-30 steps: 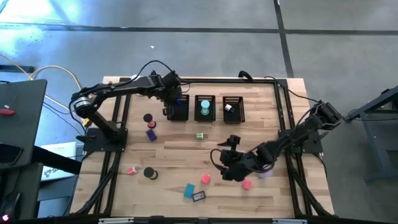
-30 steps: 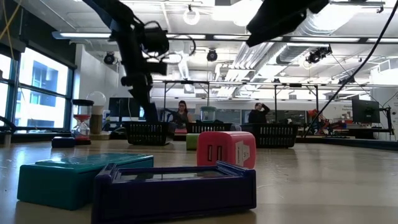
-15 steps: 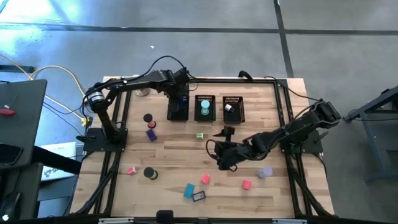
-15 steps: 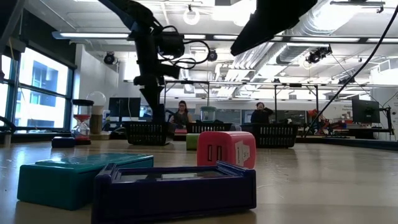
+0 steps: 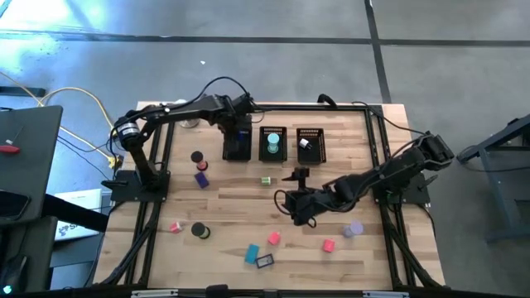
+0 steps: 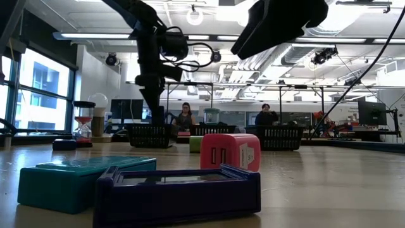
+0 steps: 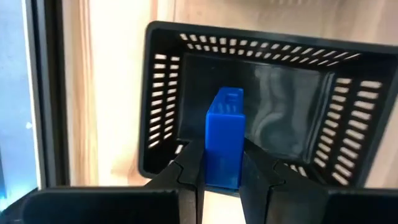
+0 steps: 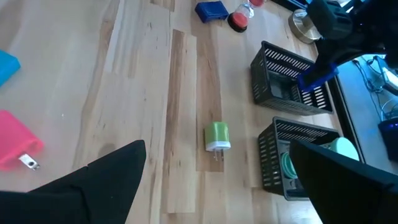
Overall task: Pick & Place Office items
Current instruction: Put the right blue digital clock into the left black bin
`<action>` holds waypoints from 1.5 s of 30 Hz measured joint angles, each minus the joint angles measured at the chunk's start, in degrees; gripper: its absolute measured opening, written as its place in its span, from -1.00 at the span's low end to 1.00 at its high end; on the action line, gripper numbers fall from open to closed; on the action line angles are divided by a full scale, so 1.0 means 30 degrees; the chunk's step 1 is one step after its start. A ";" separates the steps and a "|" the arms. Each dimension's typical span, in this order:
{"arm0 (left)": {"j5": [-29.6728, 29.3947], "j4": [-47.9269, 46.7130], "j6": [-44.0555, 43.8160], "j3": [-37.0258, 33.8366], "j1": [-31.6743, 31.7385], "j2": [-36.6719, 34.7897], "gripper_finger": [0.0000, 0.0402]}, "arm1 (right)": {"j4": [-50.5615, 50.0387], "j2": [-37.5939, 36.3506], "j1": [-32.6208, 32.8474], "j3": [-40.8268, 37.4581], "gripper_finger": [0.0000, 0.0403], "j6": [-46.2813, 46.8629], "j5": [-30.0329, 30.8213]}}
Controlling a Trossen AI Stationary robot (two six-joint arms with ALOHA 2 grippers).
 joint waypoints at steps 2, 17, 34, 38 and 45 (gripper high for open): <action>0.0007 -0.0021 -0.0193 0.0000 -0.0048 0.0000 -0.73 | -0.0007 0.0000 0.0012 0.0000 0.92 -0.0057 -0.0012; -0.1432 0.0054 0.1448 -0.0044 0.0078 0.2204 -0.73 | -0.0015 -0.0029 0.0012 0.0000 0.92 -0.0072 -0.0362; -0.1668 0.1639 0.1191 -0.0036 0.0077 0.2470 -0.73 | -0.0012 -0.0029 -0.0403 0.0000 0.92 -0.0065 -0.1069; -0.1673 0.1632 0.1326 -0.0036 0.0073 0.2470 -0.73 | -0.0015 -0.0029 -0.0403 0.0000 0.92 -0.0065 -0.1083; -0.1661 0.1639 0.1336 -0.0044 0.0034 0.2470 -0.55 | -0.0132 -0.0029 -0.0403 0.0000 0.92 -0.0065 -0.1083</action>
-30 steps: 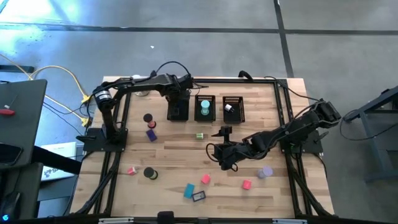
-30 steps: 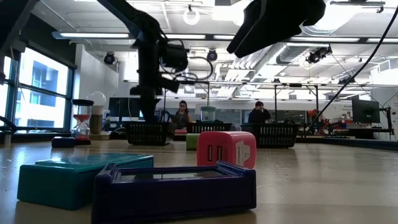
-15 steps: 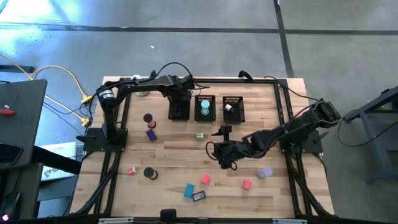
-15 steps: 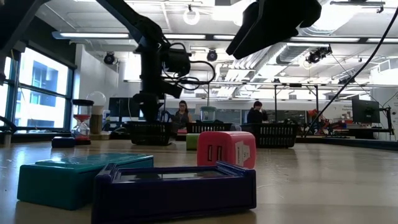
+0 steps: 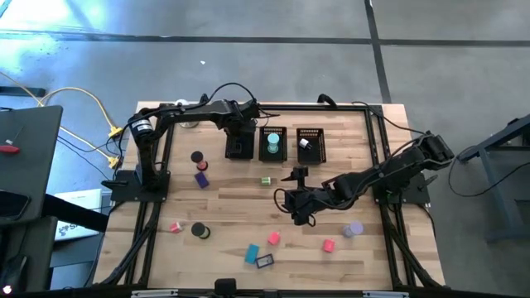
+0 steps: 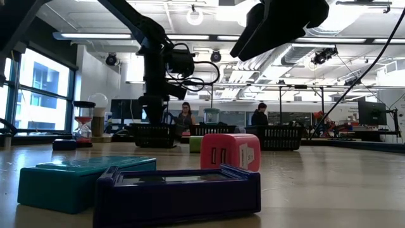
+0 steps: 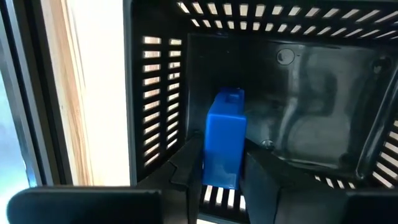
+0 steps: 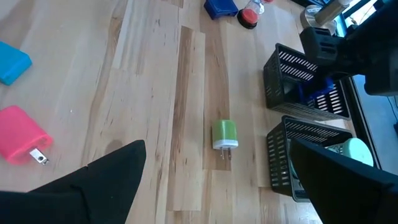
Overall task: Pick & Place Office items
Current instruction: Put the right blue digital clock into the left black bin
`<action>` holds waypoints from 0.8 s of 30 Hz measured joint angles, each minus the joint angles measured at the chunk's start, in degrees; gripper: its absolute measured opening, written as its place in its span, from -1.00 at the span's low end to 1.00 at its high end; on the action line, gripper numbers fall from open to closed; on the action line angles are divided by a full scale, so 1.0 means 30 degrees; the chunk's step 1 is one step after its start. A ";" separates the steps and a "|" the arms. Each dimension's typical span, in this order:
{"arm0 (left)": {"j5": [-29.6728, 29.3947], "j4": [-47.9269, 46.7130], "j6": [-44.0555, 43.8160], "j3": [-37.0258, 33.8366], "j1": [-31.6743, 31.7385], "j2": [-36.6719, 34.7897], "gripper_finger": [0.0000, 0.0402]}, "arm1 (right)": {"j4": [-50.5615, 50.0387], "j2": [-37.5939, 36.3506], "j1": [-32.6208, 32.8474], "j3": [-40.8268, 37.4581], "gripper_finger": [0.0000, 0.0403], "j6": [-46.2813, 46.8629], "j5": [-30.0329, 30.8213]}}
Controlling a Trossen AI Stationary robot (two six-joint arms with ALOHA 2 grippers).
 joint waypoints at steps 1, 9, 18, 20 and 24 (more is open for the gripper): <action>0.0046 0.0000 0.0000 0.0000 0.0000 0.0000 -0.53 | -0.0006 0.0000 0.0000 0.0000 0.92 0.0000 0.0000; 0.0073 0.0066 -0.0012 0.0000 0.0000 0.0000 -0.50 | 0.0001 0.0000 0.0000 0.0000 0.92 0.0006 -0.0007; 0.0087 0.0074 -0.0821 -0.0004 -0.0007 0.0000 -0.50 | 0.0014 0.0000 0.0000 0.0000 0.92 0.0058 -0.0452; 0.0087 0.0079 -0.0859 -0.0007 -0.0007 0.0000 -0.49 | 0.0016 0.0000 0.0000 0.0000 0.92 0.0058 -0.0452; 0.0087 0.0087 -0.1260 -0.0007 -0.0007 0.0000 -0.49 | 0.0016 0.0000 0.0000 0.0000 0.92 0.0058 -0.0452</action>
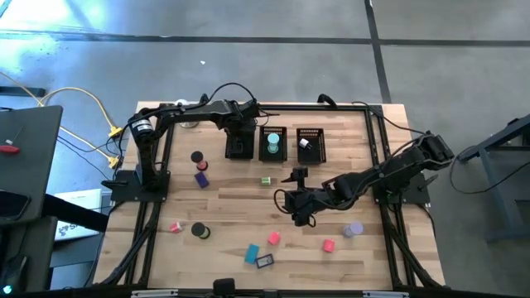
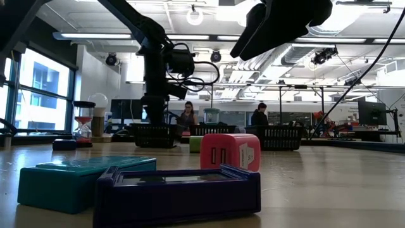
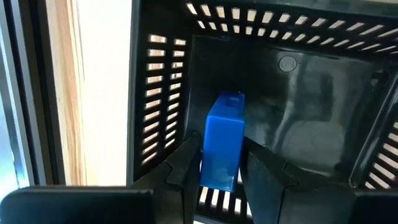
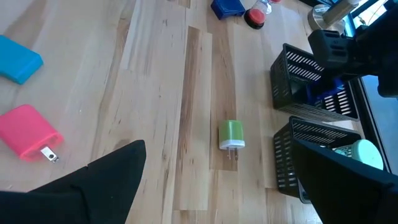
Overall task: Pick & Place Office items
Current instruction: Put the right blue digital clock into the left black bin, then put the pink hourglass into the middle black bin
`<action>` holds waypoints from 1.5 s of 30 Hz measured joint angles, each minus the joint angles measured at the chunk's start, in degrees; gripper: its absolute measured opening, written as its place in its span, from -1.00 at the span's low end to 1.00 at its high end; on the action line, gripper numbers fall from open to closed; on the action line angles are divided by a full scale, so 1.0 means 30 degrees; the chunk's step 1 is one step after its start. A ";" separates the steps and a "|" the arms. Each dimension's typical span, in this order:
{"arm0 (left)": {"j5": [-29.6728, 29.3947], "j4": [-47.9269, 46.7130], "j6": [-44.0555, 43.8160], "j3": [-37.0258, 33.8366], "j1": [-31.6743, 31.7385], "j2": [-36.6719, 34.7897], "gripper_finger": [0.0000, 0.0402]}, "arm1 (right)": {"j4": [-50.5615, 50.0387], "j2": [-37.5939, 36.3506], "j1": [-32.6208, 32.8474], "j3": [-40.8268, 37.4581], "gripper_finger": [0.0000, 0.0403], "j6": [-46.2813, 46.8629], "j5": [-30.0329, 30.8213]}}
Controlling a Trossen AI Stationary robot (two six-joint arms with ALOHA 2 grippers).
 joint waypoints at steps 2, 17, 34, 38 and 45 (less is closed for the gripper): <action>0.0004 -0.0004 -0.0040 0.0000 0.0000 0.0000 -0.49 | 0.0000 0.0000 0.0000 0.0000 0.92 0.0000 0.0000; 0.0015 -0.0021 0.0313 0.0000 0.0000 0.0000 -0.49 | 0.0029 0.0000 0.0000 0.0000 0.92 -0.0051 0.0007; 0.0035 -0.0015 0.0237 0.0000 0.0000 -0.0007 -0.49 | -0.0023 0.0000 0.0000 0.0000 0.92 -0.0051 -0.0029; 0.0036 -0.0021 0.0095 0.0000 -0.0006 -0.0007 -0.43 | -0.0023 0.0000 0.0000 0.0000 0.92 -0.0051 -0.0036; 0.0033 0.0021 0.0301 0.0000 -0.0002 -0.0007 -0.20 | -0.0029 0.0000 0.0000 0.0000 0.92 -0.0051 -0.0040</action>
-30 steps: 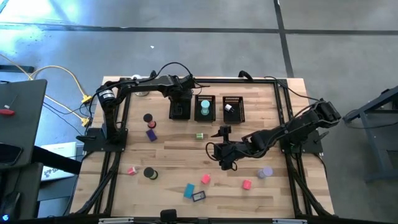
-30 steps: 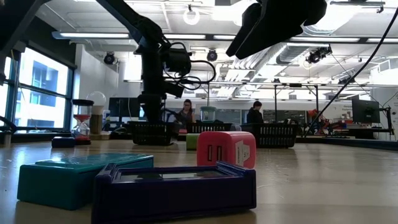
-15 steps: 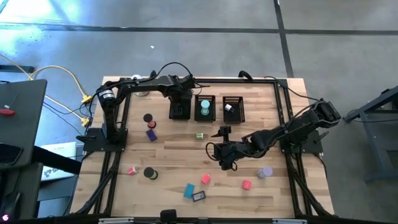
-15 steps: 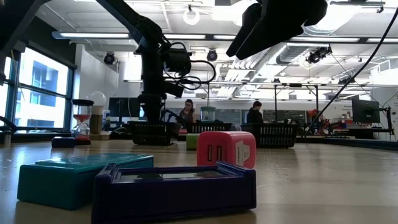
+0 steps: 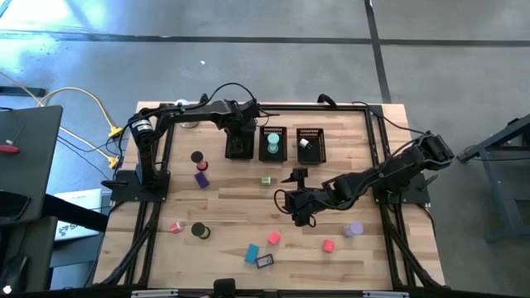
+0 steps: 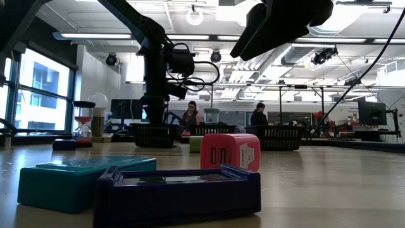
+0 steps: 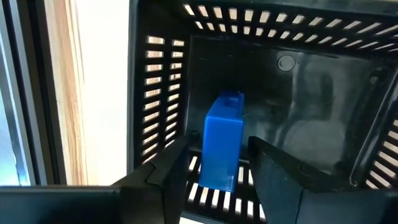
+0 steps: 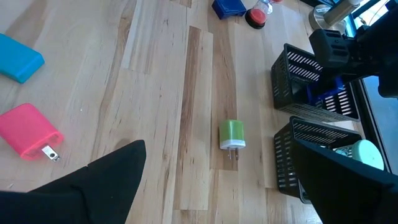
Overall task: Pick & Place Office items
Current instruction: Put the pink hourglass into the middle black bin
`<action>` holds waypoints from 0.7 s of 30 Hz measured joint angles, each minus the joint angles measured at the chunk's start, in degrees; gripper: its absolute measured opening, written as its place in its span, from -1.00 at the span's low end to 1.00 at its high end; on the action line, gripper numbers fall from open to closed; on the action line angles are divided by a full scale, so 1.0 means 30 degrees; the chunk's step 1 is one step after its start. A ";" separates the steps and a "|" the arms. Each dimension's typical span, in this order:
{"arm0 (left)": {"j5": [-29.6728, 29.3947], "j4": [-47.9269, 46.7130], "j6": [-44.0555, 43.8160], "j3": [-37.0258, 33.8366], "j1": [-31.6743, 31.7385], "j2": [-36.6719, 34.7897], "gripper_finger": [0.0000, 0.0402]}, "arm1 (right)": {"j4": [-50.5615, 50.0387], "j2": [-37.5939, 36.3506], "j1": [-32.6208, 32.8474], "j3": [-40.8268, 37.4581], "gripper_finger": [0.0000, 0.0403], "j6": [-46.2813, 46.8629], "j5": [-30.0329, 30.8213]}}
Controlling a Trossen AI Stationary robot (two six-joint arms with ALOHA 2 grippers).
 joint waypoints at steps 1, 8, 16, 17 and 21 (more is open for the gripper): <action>0.0000 0.0029 -0.0014 0.0000 0.0002 0.0000 -0.19 | 0.0000 0.0000 0.0000 0.0000 0.92 0.0000 -0.0004; -0.0083 0.0075 0.0056 0.0015 -0.0005 -0.0015 -0.18 | 0.0000 0.0000 0.0000 0.0000 0.92 0.0000 -0.0004; -0.0124 0.0132 0.0093 0.0044 -0.0357 -0.0219 -0.18 | 0.0000 0.0000 0.0000 0.0000 0.92 0.0168 -0.0010; -0.0127 0.0145 0.0093 0.0051 -0.0439 -0.0295 -0.18 | 0.0007 0.0000 0.0000 0.0000 0.92 0.0168 -0.0011; -0.0141 0.0127 0.0311 0.0051 -0.0626 -0.0687 -0.18 | 0.0005 0.0000 0.0002 0.0000 0.92 0.0166 -0.0103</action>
